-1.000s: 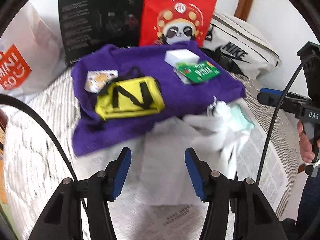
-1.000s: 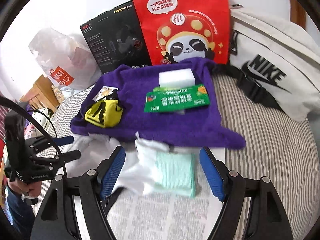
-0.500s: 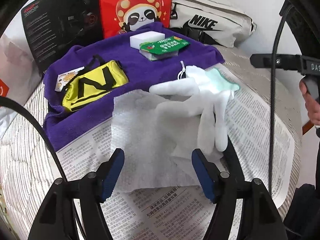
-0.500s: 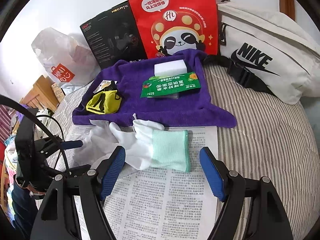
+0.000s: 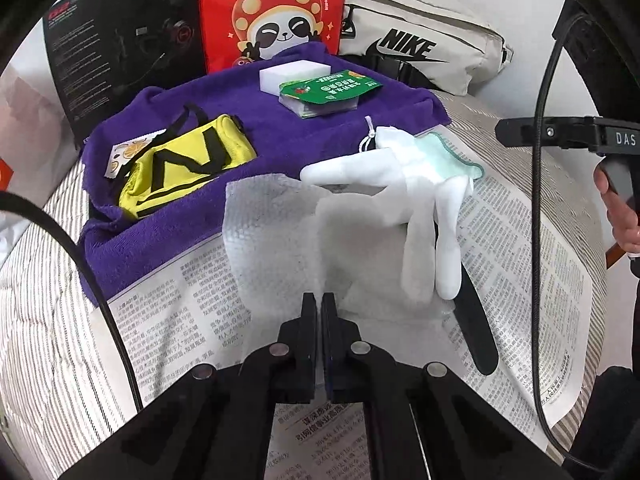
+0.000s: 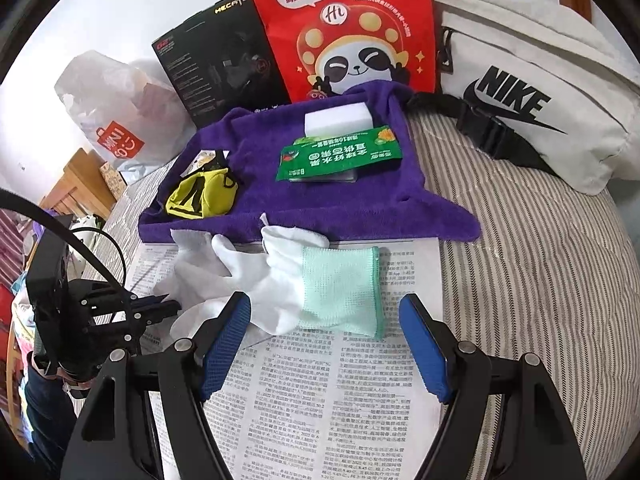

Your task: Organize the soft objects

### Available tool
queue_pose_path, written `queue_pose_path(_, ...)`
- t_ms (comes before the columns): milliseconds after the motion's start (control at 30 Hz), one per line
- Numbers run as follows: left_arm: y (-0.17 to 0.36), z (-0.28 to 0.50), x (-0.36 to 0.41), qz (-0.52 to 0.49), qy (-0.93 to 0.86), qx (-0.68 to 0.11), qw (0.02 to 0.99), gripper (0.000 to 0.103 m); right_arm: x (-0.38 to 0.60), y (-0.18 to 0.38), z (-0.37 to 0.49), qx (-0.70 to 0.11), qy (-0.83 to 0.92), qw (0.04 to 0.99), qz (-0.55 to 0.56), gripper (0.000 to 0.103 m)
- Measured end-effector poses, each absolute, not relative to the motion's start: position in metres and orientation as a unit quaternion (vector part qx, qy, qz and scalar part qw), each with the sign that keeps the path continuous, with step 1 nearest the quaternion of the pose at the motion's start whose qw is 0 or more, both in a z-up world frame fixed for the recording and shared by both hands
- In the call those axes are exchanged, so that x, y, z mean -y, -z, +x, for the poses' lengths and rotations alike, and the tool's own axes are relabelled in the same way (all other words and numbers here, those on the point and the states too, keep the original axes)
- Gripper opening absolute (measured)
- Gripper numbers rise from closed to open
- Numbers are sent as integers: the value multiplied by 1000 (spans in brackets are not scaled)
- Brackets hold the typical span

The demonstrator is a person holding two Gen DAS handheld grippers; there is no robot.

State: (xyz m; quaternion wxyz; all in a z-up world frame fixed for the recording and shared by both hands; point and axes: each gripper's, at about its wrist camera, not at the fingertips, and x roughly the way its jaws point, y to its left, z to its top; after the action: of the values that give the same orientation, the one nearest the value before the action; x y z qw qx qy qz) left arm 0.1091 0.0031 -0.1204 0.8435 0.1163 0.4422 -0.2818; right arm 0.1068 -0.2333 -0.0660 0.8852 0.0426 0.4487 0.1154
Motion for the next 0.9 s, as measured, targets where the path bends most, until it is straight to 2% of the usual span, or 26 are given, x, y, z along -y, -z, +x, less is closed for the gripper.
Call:
queue_pose_path(167, 116, 105, -16, 111, 262, -441, 851, 3, 232, 69, 108, -452, -117, 883, 42, 76)
queue_pose_path(433, 108, 103, -81, 47, 201, -444, 872, 6, 231, 71, 110, -455, -120, 881, 44, 76)
queue_pose_path(533, 112, 104, -80, 48, 210, -445, 869, 32, 229, 73, 110, -458, -123, 879, 46, 76)
queue_pose_path(567, 112, 104, -78, 49, 215, -443, 869, 47, 229, 74, 110, -459, -123, 879, 45, 76)
queue_pose_path(600, 112, 104, -77, 49, 215, -440, 870, 58, 229, 74, 110, -460, -123, 879, 43, 76)
queue_pose_path(900, 97, 97, -87, 37, 212, -420, 882, 65, 231, 74, 111, -460, -122, 878, 47, 76)
